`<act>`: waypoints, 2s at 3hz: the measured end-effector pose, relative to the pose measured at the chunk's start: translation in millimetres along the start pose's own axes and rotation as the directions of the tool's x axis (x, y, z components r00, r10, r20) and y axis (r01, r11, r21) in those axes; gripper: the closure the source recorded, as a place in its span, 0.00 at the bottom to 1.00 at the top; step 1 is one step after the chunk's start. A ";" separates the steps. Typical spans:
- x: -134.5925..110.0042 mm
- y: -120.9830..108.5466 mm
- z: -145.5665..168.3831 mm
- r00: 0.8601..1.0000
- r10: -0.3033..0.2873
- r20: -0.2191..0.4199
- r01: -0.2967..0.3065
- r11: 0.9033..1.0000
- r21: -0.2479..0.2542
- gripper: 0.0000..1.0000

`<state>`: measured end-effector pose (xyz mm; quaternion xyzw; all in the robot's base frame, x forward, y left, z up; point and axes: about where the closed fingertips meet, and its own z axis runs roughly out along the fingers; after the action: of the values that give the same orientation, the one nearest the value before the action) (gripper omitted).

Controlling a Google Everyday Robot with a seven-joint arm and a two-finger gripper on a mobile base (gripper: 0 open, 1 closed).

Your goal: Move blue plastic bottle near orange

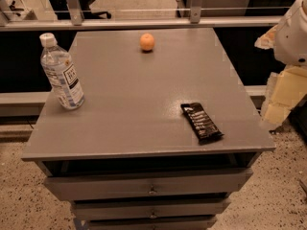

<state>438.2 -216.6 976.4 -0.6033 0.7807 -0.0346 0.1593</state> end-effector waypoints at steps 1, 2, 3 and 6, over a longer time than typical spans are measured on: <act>0.0 0.0 0.0 1.000 0.000 0.000 0.000 1.000 0.000 0.00; -5.4 0.0 2.7 1.000 -0.003 0.017 0.003 1.000 -0.001 0.00; -47.9 8.0 34.2 0.994 -0.015 0.105 0.022 0.998 -0.059 0.00; -206.2 14.7 82.8 0.879 0.049 0.474 0.020 0.990 -0.140 0.00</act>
Offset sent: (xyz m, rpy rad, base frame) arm 0.0043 0.0114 -0.0092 0.0353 0.0151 0.0189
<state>494.2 -4.7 937.0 -0.5971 0.7225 0.1712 0.3035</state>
